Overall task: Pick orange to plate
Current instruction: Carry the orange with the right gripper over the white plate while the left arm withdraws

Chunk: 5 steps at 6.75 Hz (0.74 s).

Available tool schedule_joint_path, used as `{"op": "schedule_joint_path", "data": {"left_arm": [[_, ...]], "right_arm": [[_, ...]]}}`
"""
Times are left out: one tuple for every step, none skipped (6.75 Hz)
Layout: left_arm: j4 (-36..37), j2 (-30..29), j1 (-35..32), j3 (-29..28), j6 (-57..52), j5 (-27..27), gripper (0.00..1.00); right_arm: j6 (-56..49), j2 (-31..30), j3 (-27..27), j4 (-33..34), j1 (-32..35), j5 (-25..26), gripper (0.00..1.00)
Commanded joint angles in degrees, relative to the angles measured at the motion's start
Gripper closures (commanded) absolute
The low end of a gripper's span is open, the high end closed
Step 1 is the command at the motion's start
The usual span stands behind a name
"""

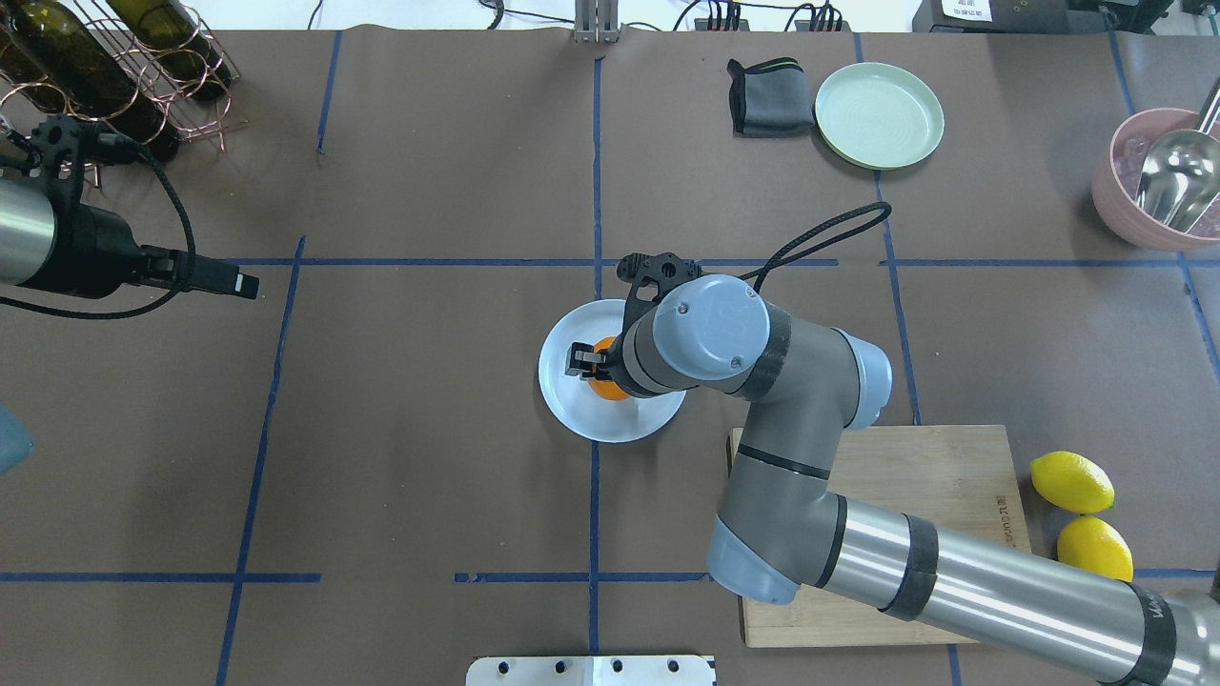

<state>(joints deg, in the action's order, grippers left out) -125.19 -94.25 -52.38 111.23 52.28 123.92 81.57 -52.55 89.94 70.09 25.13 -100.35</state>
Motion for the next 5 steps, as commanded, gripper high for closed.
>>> {"op": "schedule_joint_path", "data": {"left_arm": [[-0.05, -0.15, 0.08, 0.04, 0.19, 0.00, 0.00], [-0.05, -0.15, 0.00, 0.13, 0.19, 0.00, 0.00], [-0.05, -0.15, -0.01, 0.04, 0.28, 0.00, 0.00], [-0.05, -0.15, -0.01, 0.13, 0.28, 0.00, 0.00], [-0.05, -0.15, -0.01, 0.13, 0.28, 0.00, 0.00]], "right_arm": [[-0.79, 0.60, -1.34, 1.44, -0.08, 2.15, 1.00], [-0.88, 1.13, -2.04, 1.72, -0.08, 2.44, 1.00], [-0.97, 1.39, -2.05, 1.72, -0.08, 2.52, 1.00], [-0.88, 1.48, -2.14, 1.81, -0.17, 2.53, 0.14], [-0.88, 1.48, -2.23, 1.81, -0.51, 2.53, 0.00]]}}
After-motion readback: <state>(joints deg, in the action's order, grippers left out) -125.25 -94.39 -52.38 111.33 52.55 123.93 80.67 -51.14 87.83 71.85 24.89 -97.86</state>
